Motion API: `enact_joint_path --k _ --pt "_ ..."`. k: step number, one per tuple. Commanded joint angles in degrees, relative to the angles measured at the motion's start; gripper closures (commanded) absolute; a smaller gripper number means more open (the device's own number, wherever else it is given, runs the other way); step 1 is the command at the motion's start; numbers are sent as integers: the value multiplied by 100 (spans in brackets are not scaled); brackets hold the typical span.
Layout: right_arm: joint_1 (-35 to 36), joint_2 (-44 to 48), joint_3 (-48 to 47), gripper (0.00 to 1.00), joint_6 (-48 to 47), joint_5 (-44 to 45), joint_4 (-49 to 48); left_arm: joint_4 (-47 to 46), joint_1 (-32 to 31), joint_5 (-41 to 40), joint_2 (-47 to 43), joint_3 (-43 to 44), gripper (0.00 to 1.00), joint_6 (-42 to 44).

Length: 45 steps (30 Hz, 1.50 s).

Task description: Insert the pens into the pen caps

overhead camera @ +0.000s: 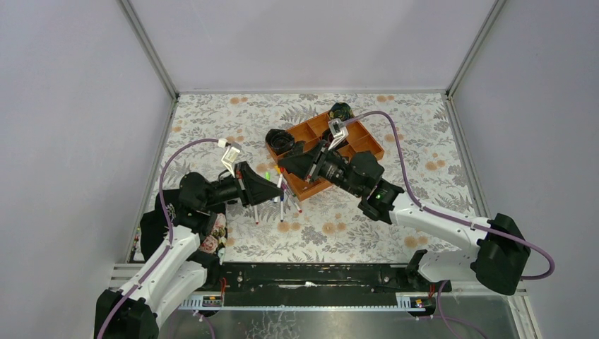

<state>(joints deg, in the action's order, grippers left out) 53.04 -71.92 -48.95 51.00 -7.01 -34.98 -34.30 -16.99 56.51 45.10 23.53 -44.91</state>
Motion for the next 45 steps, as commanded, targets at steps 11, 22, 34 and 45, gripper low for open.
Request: enact_joint_path --k 11,22,34,45 --pt "289 187 301 100 -402 -242 -542 -583 -6 -76 -45 -42 100 -118" --pt "336 -39 398 100 -533 -461 -1230 -770 -2 35 -107 -92 100 -256" --pt "345 130 600 100 -611 -508 -1332 -767 -5 -52 -192 -130 100 -273" --pt "345 20 602 100 -914 -432 -1463 -956 0 129 -229 -191 100 -526"
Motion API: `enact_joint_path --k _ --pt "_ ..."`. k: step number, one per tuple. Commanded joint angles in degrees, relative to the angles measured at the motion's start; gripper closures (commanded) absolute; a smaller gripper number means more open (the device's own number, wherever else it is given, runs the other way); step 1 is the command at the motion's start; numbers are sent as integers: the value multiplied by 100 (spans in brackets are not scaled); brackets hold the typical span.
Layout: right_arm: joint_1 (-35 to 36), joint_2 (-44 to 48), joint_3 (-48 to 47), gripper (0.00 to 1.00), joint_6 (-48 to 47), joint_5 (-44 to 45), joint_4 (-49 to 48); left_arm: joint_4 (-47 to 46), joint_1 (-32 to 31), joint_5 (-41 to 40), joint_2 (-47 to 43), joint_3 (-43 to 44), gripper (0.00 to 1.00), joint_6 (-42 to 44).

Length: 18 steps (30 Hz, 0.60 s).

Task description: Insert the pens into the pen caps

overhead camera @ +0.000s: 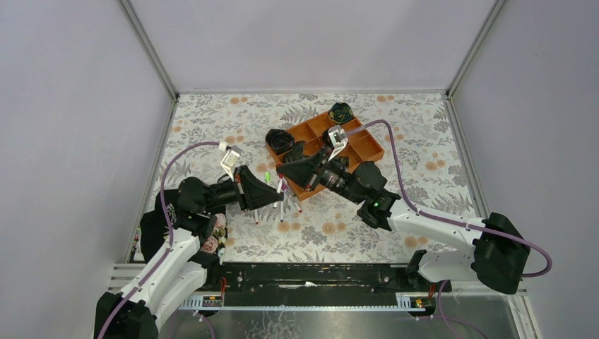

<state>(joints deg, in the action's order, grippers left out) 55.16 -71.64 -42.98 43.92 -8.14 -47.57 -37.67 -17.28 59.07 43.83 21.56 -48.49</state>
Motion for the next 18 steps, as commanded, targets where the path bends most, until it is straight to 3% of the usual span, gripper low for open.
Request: enact_joint_path --k 1,9,18 --pt "128 -28 9 100 -216 -327 -228 -645 23 -106 -103 -2 100 -208" --pt "121 -60 62 100 -246 -366 -264 -1394 23 -46 -170 -215 100 -926" --pt "130 113 2 100 45 -321 -2 -1525 23 -537 -352 -341 100 -1129"
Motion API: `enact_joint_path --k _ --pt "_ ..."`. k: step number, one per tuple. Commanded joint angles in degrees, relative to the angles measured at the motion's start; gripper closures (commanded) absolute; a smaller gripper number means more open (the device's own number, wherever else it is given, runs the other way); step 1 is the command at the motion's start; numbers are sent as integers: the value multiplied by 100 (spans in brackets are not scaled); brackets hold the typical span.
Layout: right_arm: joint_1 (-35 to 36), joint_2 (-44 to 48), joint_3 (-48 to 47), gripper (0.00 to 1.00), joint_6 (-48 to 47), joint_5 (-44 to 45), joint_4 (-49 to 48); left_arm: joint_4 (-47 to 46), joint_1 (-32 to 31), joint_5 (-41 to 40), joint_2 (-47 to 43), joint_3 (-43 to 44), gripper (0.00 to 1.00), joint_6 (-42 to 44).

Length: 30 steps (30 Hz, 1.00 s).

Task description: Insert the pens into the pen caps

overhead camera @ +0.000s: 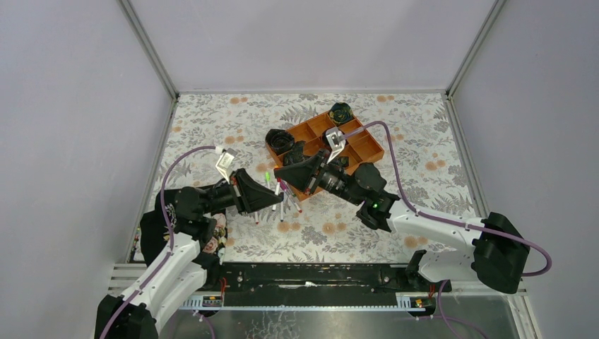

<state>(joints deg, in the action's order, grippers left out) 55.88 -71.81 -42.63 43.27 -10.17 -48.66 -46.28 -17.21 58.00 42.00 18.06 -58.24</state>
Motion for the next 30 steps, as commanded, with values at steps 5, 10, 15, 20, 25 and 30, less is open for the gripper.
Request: enact_joint_path --k 5,10,15,20,25,30 --pt "230 151 70 100 329 -141 -1 -333 16 -861 -151 156 100 21" --pt "510 51 223 100 465 -60 -74 -150 16 -1123 -75 328 100 114" --pt "718 38 426 100 584 30 -34 479 16 -1368 -124 493 100 406" --pt "816 144 499 100 618 61 165 1277 30 -1711 -182 667 100 725" --pt "920 97 360 100 725 18 435 1440 75 -1873 -185 663 100 789" --pt "1002 -84 325 100 947 -154 538 1420 151 -1917 -129 735 100 796"
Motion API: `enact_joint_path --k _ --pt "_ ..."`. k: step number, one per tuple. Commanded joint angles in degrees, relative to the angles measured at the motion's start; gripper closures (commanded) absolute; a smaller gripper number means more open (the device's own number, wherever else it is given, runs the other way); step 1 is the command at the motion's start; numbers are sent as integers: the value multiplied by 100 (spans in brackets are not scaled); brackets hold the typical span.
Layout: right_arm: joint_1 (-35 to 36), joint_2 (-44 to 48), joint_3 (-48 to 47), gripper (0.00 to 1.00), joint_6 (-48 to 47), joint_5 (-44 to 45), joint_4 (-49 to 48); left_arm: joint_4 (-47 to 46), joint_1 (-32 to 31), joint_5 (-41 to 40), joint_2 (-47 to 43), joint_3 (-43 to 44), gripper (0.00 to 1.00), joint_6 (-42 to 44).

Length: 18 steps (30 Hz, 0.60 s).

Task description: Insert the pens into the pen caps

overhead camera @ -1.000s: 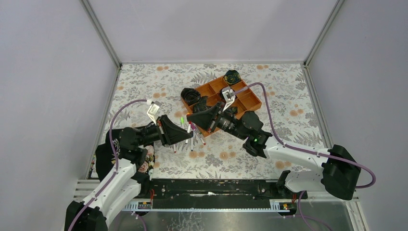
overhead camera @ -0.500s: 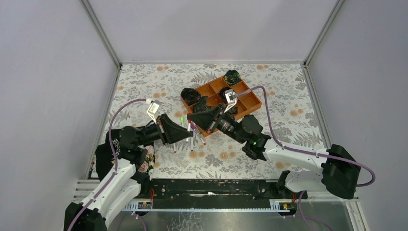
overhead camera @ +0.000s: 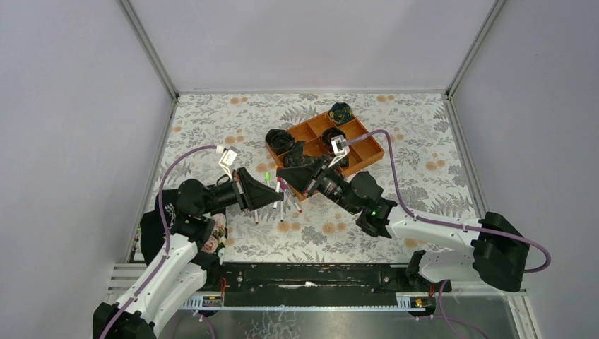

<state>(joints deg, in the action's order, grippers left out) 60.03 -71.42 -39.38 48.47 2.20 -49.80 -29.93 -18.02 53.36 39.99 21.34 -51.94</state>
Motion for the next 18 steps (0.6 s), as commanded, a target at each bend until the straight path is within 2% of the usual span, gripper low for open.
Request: enact_joint_path --k 1,18 --pt "604 -169 -24 100 471 -1449 700 -223 257 -1455 83 427 100 171" --pt "782 -555 -272 100 349 -2225 1559 -430 937 -1078 517 965 100 299"
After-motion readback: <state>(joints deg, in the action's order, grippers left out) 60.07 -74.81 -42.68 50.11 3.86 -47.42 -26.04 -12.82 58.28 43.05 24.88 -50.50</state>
